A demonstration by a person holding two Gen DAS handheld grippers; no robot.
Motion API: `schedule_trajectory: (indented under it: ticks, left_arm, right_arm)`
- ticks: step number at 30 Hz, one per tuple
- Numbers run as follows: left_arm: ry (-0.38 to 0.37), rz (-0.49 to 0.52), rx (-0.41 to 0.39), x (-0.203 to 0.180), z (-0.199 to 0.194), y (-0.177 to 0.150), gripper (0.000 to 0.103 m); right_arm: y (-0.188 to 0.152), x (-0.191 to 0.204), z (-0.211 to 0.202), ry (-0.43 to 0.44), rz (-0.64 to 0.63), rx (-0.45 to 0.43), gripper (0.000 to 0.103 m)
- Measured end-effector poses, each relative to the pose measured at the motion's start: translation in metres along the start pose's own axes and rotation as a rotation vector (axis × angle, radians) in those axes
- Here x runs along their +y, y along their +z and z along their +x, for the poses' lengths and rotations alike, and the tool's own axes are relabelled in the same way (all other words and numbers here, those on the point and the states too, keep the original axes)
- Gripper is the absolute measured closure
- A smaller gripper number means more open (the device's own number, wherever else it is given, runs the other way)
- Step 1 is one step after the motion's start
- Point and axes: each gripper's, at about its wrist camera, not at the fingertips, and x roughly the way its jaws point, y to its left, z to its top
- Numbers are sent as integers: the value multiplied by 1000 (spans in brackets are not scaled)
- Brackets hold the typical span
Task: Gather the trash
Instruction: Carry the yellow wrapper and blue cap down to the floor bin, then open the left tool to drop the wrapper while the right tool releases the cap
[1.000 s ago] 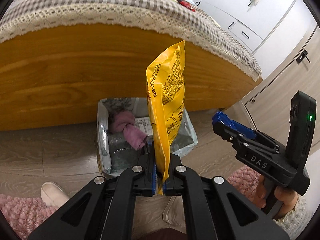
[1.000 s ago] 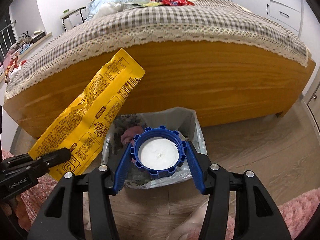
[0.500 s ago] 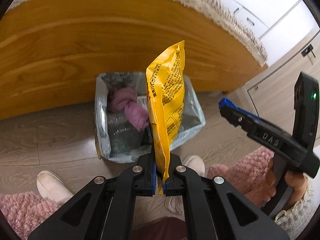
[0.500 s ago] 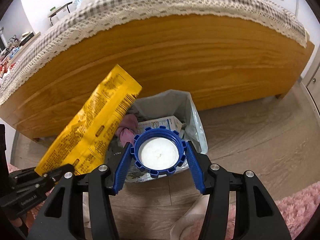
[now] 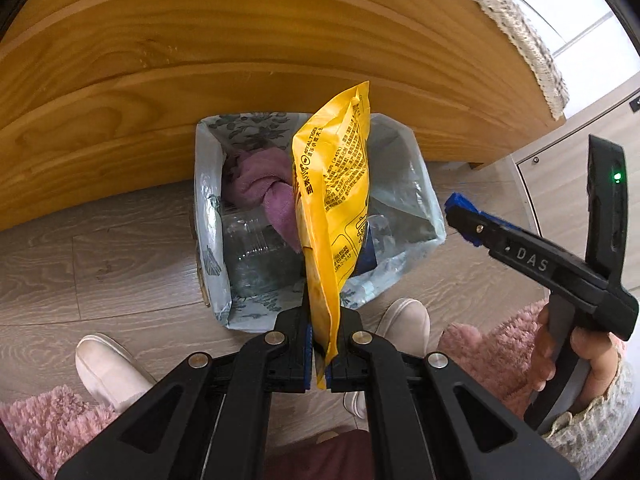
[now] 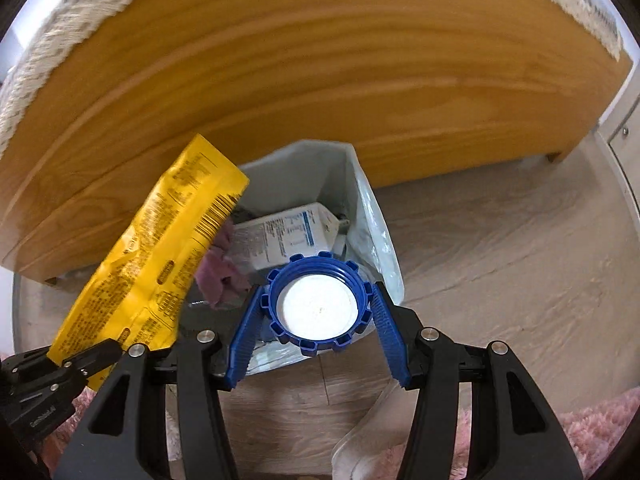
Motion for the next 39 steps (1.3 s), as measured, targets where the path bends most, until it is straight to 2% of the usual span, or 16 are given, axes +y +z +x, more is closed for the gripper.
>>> schedule_trajectory:
  ticks: [6, 11, 15, 19, 23, 28, 34, 37, 39]
  left_arm:
    - [-6, 11, 22, -1, 7, 16, 102]
    - [-17, 1, 25, 4, 12, 25, 102]
    - [-27, 23, 60, 3, 17, 27, 102]
    - [-13, 114, 115, -5, 20, 41, 102]
    - [66, 235, 134, -16, 28, 61, 102]
    - [73, 312, 215, -21, 51, 85, 102]
    - [82, 432, 313, -31, 73, 90, 102]
    - [121, 506, 324, -32, 81, 91, 102]
    - [153, 521, 313, -30, 84, 96, 102]
  right_arm:
    - [7, -5, 15, -13, 42, 45, 50]
    - [9, 0, 20, -32, 15, 63, 50]
    - [14, 1, 28, -35, 25, 81, 50]
    - [17, -4, 31, -31, 49, 103, 50]
    - [16, -5, 38, -26, 49, 136, 50]
    - [22, -14, 49, -18, 71, 172, 50]
    - [24, -17, 67, -13, 93, 241, 50]
    - [26, -15, 72, 0, 102, 267, 50]
    - [28, -11, 73, 4, 91, 274, 50]
